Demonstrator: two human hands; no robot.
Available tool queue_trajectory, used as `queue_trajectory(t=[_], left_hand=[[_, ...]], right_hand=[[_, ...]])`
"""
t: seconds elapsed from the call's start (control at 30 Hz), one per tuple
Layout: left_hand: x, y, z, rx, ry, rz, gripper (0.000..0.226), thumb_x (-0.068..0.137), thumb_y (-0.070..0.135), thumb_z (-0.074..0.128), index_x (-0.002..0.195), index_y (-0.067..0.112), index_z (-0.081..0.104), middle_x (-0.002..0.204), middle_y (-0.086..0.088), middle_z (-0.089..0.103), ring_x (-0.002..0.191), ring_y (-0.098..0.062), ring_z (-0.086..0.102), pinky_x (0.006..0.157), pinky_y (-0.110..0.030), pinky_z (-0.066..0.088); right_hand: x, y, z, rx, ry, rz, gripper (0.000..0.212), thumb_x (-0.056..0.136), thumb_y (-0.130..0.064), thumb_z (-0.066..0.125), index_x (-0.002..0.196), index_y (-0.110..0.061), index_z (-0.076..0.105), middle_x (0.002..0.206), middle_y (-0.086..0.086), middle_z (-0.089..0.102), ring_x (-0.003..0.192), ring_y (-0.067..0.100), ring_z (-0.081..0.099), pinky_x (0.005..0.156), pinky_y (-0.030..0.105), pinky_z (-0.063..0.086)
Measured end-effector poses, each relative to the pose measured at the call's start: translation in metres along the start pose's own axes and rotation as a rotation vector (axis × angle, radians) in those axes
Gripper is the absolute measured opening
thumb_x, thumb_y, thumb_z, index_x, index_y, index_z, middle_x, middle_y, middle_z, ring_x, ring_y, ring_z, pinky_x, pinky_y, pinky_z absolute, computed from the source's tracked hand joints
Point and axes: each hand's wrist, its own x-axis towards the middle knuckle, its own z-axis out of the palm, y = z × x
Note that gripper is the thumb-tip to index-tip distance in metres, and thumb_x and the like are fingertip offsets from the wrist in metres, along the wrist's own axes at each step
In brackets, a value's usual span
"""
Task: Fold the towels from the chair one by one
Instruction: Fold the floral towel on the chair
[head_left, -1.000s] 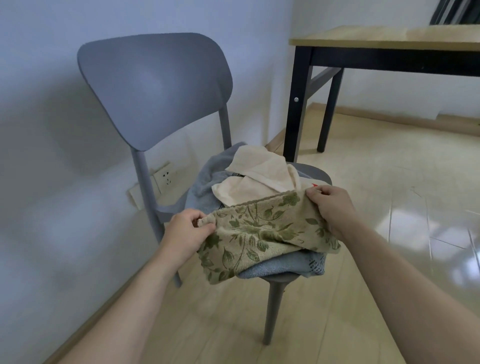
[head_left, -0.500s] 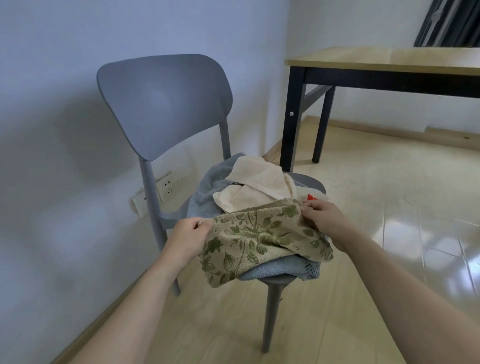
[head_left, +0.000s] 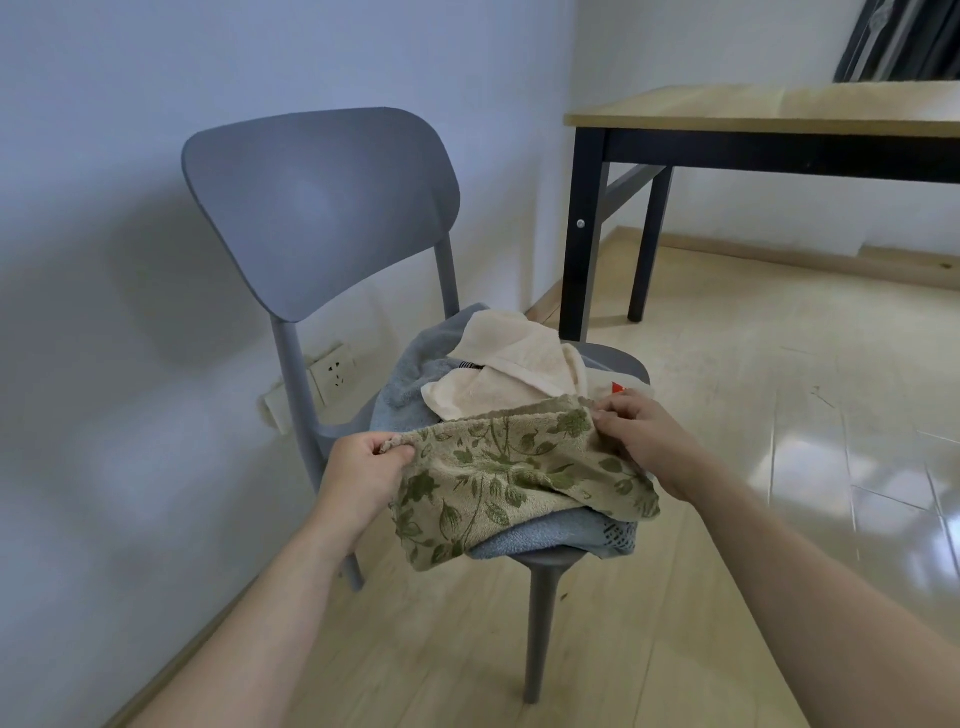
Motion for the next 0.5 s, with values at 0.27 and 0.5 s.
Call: queue_trajectory(t=[0.27, 0.5], left_hand=[[-0.015, 0.032, -0.012, -0.308, 0.128, 0.000, 0.019, 0.085, -0.003, 0.059, 0.083, 0.009, 0.073, 0.078, -0.007, 0.071, 0.073, -0.017, 0.065, 0.067, -0.026, 0.052], [-0.035, 0.049, -0.022, -0.402, 0.169, 0.032, 0.024, 0.090, 0.020, 0.058, 0.083, 0.000, 0.069, 0.080, -0.009, 0.062, 0.082, -0.023, 0.056, 0.079, -0.037, 0.047]], right_hand=[[-0.019, -0.044, -0.037, 0.362, 0.009, -0.069, 0.018, 0.096, -0.009, 0.048, 0.094, 0.001, 0.063, 0.088, 0.013, 0.063, 0.082, 0.022, 0.058, 0.077, 0.031, 0.048], [-0.048, -0.064, -0.056, 0.352, -0.092, -0.045, 0.019, 0.096, -0.008, 0.047, 0.090, 0.001, 0.063, 0.083, 0.012, 0.064, 0.075, 0.021, 0.059, 0.077, 0.033, 0.048]])
